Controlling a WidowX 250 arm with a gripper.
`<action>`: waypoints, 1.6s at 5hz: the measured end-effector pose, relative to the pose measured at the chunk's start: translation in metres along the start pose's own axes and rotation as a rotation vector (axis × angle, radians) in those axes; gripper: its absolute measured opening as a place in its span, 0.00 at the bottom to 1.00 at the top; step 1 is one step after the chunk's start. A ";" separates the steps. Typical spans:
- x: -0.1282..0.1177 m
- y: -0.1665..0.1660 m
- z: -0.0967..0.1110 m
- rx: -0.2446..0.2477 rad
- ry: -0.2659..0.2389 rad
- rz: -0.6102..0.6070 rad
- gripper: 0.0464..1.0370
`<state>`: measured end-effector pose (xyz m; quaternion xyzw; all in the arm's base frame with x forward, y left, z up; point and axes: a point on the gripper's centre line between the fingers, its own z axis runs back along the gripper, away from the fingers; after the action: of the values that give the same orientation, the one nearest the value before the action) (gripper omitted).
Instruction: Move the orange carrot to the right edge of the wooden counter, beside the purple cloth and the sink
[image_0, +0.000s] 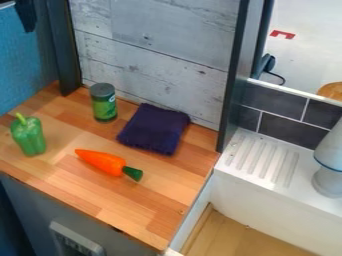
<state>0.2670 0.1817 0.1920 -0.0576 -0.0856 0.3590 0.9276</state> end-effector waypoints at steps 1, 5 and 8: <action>-0.002 0.002 -0.011 0.004 0.033 0.009 0.96; -0.051 0.006 -0.110 0.143 0.029 0.202 0.96; -0.065 -0.006 -0.136 0.126 -0.047 0.502 0.96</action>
<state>0.2510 0.1268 0.0519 -0.0107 -0.0674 0.5838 0.8090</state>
